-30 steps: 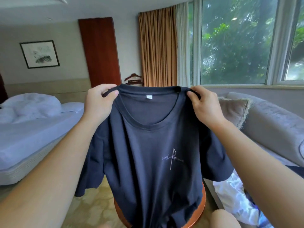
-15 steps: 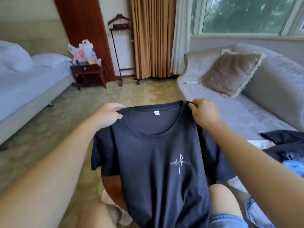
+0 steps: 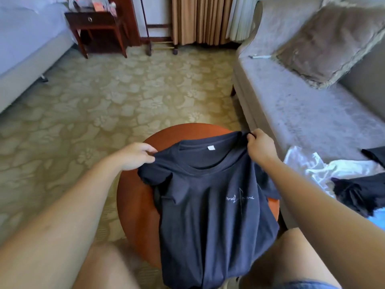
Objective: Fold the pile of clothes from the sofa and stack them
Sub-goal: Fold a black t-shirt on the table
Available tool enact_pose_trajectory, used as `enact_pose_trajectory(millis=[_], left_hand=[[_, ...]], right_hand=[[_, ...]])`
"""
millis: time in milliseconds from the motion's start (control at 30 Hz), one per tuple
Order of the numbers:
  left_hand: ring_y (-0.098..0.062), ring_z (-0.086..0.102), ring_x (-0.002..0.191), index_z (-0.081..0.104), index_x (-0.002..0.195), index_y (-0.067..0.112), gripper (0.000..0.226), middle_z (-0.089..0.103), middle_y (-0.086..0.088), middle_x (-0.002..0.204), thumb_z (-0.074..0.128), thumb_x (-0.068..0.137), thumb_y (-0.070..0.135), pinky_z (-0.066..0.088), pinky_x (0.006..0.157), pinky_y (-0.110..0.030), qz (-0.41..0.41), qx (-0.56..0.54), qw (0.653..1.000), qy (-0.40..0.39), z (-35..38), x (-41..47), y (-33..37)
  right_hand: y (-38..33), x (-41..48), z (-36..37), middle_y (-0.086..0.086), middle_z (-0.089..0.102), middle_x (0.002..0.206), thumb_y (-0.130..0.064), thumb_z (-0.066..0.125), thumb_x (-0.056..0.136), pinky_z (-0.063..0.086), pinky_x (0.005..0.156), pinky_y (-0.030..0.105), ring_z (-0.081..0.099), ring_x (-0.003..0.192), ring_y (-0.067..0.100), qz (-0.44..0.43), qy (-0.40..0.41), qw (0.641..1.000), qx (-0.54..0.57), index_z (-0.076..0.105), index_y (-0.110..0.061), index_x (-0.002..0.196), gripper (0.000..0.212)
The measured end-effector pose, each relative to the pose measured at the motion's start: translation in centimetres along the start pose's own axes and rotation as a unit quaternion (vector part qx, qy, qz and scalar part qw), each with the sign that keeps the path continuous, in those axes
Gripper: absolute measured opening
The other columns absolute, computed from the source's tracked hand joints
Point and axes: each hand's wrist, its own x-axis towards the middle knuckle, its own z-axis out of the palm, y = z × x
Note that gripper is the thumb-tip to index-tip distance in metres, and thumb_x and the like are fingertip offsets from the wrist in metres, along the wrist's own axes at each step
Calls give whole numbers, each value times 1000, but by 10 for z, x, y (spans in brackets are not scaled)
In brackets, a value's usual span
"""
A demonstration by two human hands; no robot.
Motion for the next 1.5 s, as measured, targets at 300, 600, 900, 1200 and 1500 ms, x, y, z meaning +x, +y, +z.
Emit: enact_pose_trajectory(millis=[300,600,900,1200,1500], left_hand=[[-14,55,104,67,105,24,15,62,0,107,67,90,28,36,90,-26,64,-101,982,147,-24,-17,-1],[-24,68,105,66,117,14,26,72,-6,112,62,92,11,49,92,-38,47,-53,993,-97,-74,-126,23],[-13,57,110,65,121,17,29,63,-4,127,63,93,12,38,98,-25,156,-77,962,209,-63,-209,47],[-32,57,113,64,120,17,26,65,-10,119,50,98,14,41,92,-33,188,114,885,410,-44,-261,55],[-28,56,121,64,121,6,26,62,-13,126,53,97,7,36,95,-26,175,52,933,309,-42,-238,55]], right_hand=[[-9,-10,-13,23,63,105,-25,42,99,37,77,36,56,101,40,-15,50,998,18,54,-10,94,20],[-40,-62,-85,21,61,92,-26,39,101,39,73,42,53,89,39,-112,168,976,76,50,-4,89,27],[-45,-134,-145,23,62,96,-26,38,101,40,73,42,53,95,41,-147,211,963,78,51,-7,90,25],[-62,-183,-187,21,64,83,-24,42,96,51,70,44,66,76,39,-185,156,967,86,47,-11,78,23],[-42,-170,-173,13,62,68,-24,42,97,53,73,45,64,69,36,-154,135,976,79,49,-18,71,28]])
